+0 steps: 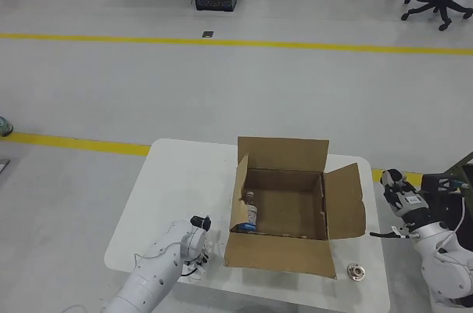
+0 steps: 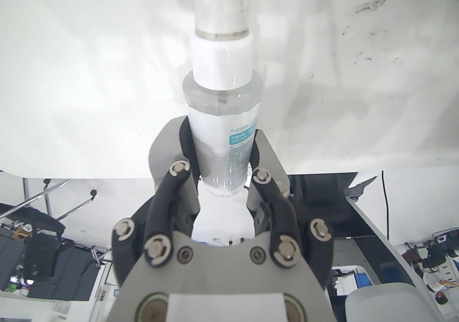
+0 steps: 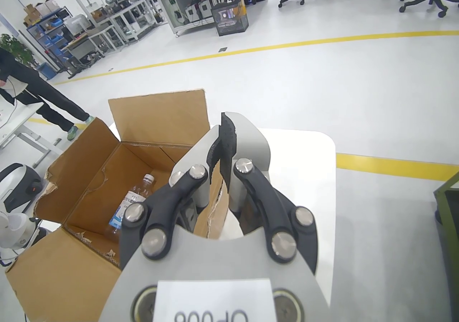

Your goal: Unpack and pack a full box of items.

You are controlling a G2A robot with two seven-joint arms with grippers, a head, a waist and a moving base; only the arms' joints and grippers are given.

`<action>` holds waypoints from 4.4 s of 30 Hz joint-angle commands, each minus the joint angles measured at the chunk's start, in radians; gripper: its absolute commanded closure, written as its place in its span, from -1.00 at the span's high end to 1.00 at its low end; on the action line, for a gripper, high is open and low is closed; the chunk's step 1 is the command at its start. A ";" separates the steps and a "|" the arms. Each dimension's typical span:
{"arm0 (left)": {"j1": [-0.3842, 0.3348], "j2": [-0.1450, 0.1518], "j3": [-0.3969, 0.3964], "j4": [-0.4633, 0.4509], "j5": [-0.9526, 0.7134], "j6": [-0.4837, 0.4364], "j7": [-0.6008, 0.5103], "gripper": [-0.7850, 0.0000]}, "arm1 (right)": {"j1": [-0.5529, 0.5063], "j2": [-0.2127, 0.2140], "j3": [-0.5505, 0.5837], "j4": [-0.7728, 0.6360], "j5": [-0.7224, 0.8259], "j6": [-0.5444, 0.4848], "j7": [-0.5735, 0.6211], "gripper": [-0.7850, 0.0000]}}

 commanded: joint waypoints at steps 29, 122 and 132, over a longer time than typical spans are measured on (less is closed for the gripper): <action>0.192 0.090 -0.327 -0.580 0.043 -0.008 -0.093 -1.00 | 0.079 0.003 -0.080 0.185 0.277 0.002 0.342 -0.33; -0.275 0.017 -0.026 -0.456 -0.634 -0.057 0.008 -1.00 | -0.020 0.020 -0.132 -0.065 0.273 -0.026 0.332 -1.00; -0.275 0.017 -0.026 -0.456 -0.634 -0.057 0.008 -1.00 | -0.023 0.023 -0.121 -0.087 0.278 -0.022 0.330 -1.00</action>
